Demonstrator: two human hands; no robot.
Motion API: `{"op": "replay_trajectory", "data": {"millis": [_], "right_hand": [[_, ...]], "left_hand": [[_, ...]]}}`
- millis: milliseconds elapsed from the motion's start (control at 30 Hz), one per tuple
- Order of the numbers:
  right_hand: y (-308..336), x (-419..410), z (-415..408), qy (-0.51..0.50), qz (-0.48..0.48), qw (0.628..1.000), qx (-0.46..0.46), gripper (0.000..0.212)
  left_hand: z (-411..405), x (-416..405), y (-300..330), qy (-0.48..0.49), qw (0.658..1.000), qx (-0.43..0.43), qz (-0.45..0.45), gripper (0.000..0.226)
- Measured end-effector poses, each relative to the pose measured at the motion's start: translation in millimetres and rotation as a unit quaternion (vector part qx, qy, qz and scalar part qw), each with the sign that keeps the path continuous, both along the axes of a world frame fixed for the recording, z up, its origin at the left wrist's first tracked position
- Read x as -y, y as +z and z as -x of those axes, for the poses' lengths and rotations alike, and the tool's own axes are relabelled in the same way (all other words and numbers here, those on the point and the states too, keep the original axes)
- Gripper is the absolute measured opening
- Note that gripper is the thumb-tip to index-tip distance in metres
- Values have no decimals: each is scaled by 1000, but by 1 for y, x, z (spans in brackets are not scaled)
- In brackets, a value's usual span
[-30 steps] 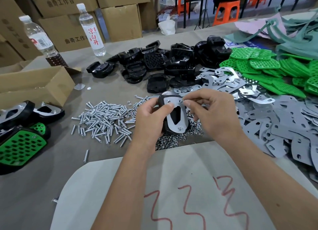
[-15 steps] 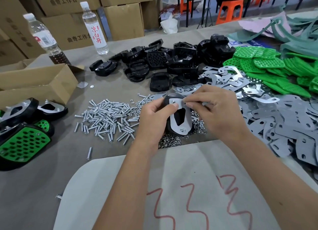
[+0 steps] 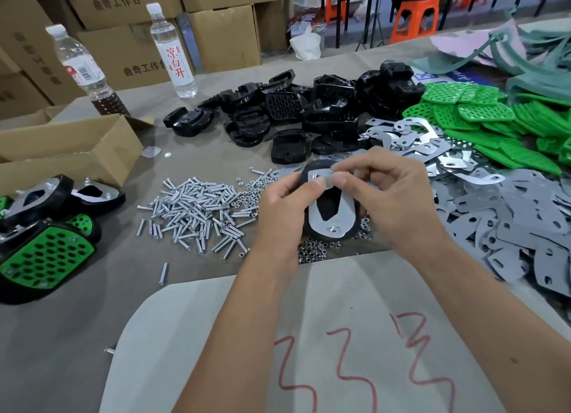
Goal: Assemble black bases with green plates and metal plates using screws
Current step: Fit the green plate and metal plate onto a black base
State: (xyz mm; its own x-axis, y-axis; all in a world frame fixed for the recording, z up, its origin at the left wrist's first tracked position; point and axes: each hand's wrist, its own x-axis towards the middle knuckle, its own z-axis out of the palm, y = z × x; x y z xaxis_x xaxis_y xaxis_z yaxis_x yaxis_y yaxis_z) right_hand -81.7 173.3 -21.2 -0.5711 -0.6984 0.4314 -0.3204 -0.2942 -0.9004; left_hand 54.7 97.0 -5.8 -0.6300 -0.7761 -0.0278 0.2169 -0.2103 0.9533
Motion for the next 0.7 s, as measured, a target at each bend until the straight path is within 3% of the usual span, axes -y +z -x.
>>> {"op": "replay_trajectory", "data": {"millis": [100, 200, 367, 467, 533, 600, 700], "right_hand": [[2, -2, -3, 47, 4, 998, 40, 12], [1, -3, -4, 34, 23, 997, 67, 42], [-3, -1, -7, 54, -20, 994, 90, 29], [0, -2, -5, 2, -8, 993, 117, 65], [2, -5, -1, -32, 13, 991, 132, 74], [1, -5, 2, -47, -3, 997, 55, 58], [0, -3, 1, -42, -63, 989, -130, 9]], "left_hand": [[3, 1, -1, 56, 997, 0, -47, 13], [4, 4, -1, 93, 992, 2, -83, 12], [5, 5, -5, 82, 995, 23, -55, 11], [5, 5, -3, 103, 992, 26, -71, 9], [5, 7, -4, 106, 991, 25, -76, 8], [4, 6, -5, 96, 993, 37, -51, 9], [5, 3, -6, 81, 995, 46, 26, 10]]}}
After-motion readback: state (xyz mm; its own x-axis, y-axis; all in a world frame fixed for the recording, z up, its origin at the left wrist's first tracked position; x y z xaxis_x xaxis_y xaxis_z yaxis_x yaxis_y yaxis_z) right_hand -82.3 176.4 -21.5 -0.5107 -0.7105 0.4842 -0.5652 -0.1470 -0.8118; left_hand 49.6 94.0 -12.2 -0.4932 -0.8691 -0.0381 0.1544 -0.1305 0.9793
